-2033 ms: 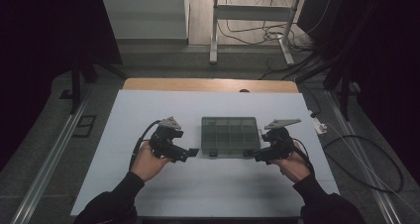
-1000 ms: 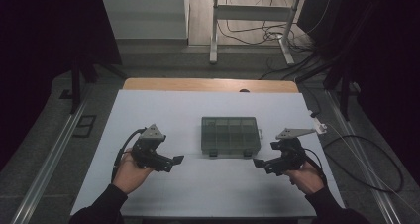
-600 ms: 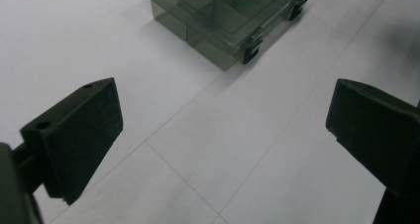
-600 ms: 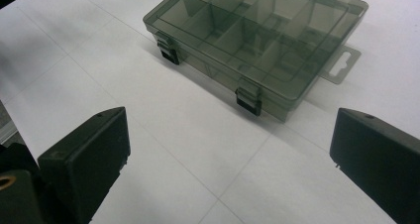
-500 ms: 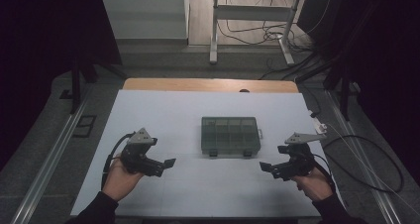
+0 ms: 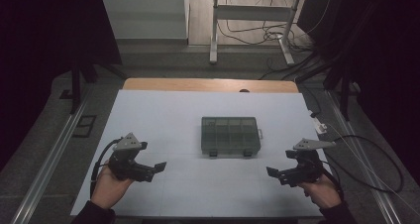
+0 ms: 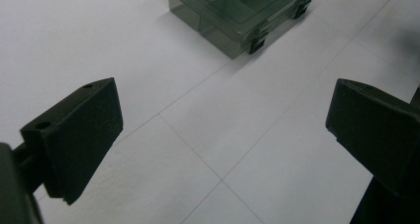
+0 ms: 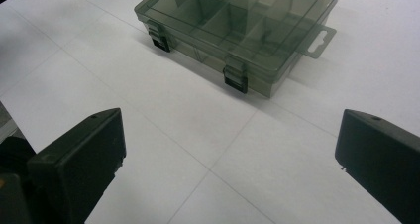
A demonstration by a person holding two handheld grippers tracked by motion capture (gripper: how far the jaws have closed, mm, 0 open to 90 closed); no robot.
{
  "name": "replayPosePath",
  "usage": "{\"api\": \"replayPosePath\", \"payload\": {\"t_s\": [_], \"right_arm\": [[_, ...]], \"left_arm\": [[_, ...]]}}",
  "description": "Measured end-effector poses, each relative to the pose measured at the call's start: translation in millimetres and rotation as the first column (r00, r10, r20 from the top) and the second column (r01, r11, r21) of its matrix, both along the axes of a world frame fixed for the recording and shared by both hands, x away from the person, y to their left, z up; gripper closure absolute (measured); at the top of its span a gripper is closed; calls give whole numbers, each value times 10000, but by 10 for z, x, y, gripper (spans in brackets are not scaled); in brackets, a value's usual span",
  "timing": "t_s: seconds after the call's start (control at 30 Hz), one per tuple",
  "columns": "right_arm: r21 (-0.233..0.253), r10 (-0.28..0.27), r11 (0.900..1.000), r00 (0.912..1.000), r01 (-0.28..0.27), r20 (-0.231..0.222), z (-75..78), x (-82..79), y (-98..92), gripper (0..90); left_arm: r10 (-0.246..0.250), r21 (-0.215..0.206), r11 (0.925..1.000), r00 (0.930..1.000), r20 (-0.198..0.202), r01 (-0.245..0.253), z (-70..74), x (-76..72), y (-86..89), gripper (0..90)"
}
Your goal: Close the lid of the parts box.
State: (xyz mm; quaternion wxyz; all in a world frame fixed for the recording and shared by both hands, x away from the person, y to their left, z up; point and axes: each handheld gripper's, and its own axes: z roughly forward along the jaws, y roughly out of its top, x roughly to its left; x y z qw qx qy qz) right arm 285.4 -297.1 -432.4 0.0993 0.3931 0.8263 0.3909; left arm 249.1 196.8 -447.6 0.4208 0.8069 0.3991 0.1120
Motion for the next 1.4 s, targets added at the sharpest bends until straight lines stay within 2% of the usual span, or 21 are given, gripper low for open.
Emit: {"api": "replayPosePath", "payload": {"t_s": [0.63,1.4], "right_arm": [[-3,-481,9988,9988,481,75,8,-234,-219,0],[46,-1114,9938,9937,1113,90,10,-467,-440,0]], "left_arm": [[751,-104,9971,9971,128,-750,0,-270,263,17],[1384,-22,9904,9903,149,-1384,-8,-496,438,18]]}}
